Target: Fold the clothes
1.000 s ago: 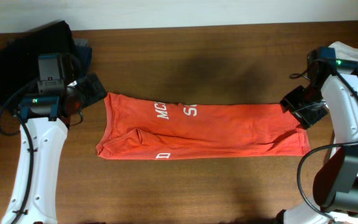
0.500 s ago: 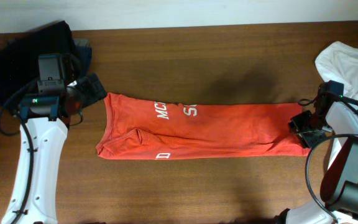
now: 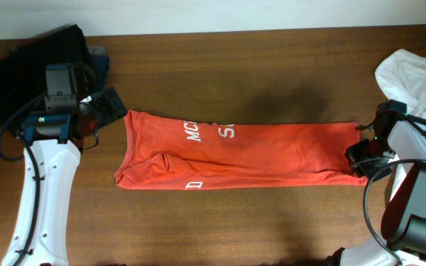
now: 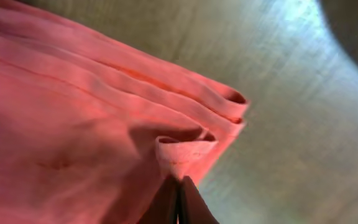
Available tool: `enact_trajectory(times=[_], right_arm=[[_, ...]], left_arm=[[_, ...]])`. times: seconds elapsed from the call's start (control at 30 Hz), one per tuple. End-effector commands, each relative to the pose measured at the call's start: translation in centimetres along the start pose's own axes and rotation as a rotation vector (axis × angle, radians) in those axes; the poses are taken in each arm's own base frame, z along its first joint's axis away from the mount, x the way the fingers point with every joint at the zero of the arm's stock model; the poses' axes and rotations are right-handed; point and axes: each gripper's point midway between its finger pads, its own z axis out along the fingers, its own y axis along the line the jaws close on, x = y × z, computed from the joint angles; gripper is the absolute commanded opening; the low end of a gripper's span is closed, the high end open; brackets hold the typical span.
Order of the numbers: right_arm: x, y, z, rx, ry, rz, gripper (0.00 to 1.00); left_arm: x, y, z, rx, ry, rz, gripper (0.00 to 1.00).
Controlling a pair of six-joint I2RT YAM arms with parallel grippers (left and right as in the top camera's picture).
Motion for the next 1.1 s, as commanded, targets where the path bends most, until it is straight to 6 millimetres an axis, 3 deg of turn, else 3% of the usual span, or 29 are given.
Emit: enact_trajectory(times=[0.0,0.1,0.13,0.17,0.2,0.27,0.3,0.33,0.37,0.5,0.57,0.6,0.63,0.67,0.73,0.77,0.8,0.83,0.9,0.97,1.07], right_arm=[[-0.7,-2.7,-0.1,0.129,-0.058,0.010,0.04],[-0.9,-4.3,-0.4,0.215,-0.081,-0.018,0.05],[-1.1,-4.3,-0.4,0.217,-0.086,-0.042,0.18],[-1.4,-4.0,-0.4,0.207,-0.095,-0.078,0.80],[-1.8,-3.6,-0.6,0.193,-0.106,-0.128,0.87],[-1.5,-2.3,-1.4,0.135,-0.068,-0.224,0.81],[-1.1,-1.4,-1.6,0.089,-0.040,-0.284,0.70],[-1.0,-1.3,-1.6,0.084,-0.034,-0.286,0.19],[-0.7,-1.5,-1.5,0.089,-0.022,-0.286,0.04],[0.3,-3.1,1.5,0.127,-0.014,-0.289,0.04],[-0.3,-2.6,3.3,0.093,-0.073,-0.284,0.04],[-0.6,-1.8,2.9,0.063,-0.081,-0.283,0.04],[-0.9,0.6,1.3,-0.038,-0.068,-0.358,0.04],[-1.6,3.4,-1.6,-0.147,-0.067,-0.422,0.04],[-3.4,5.2,-5.7,-0.189,-0.130,-0.464,0.04],[-3.7,5.1,-5.9,-0.184,-0.142,-0.538,0.04],[-3.6,4.8,-5.6,-0.175,-0.136,-0.573,0.09],[-2.9,4.1,-4.3,-0.155,-0.109,-0.636,0.32],[-2.7,2.9,-2.2,-0.100,-0.101,-0.659,0.58],[-3.1,1.1,0.0,-0.022,-0.121,-0.646,0.64],[-4.2,0.4,1.4,-0.040,-0.150,-0.601,0.64]], left_arm=[[-0.3,0.1,-0.2,0.001,-0.010,-0.009,1.00],[-0.3,0.1,-0.2,0.001,-0.010,-0.009,0.99],[-0.3,0.1,-0.2,0.001,-0.010,-0.009,0.99],[-0.3,0.1,-0.2,0.001,-0.010,-0.009,0.99],[-0.3,0.1,-0.2,0.001,-0.010,-0.009,0.99],[-0.2,0.1,-0.2,0.002,-0.010,-0.009,0.99],[-0.3,0.1,-0.2,0.001,-0.010,-0.009,0.99],[-0.3,0.1,-0.2,0.001,-0.010,-0.009,0.99],[-0.3,0.1,-0.2,0.002,-0.010,-0.009,0.99],[-0.2,0.1,-0.2,0.002,-0.010,-0.009,0.99],[-0.2,0.1,-0.2,0.002,-0.010,-0.009,0.99],[-0.3,0.1,-0.2,0.001,-0.010,-0.009,0.99],[-0.3,0.1,-0.2,0.001,-0.010,-0.009,0.99],[-0.3,0.1,-0.2,0.001,-0.010,-0.009,0.99],[-0.2,0.1,-0.2,0.002,-0.010,-0.009,0.99],[-0.3,0.1,-0.2,0.001,-0.010,-0.009,0.99],[-0.3,0.1,-0.2,0.001,-0.010,-0.009,0.99],[-0.3,0.1,-0.2,0.001,-0.010,-0.009,0.99],[-0.3,0.1,-0.2,0.001,-0.010,-0.009,0.99],[-0.3,0.1,-0.2,0.001,-0.010,-0.009,0.99],[-0.3,0.1,-0.2,0.001,-0.010,-0.009,0.99]])
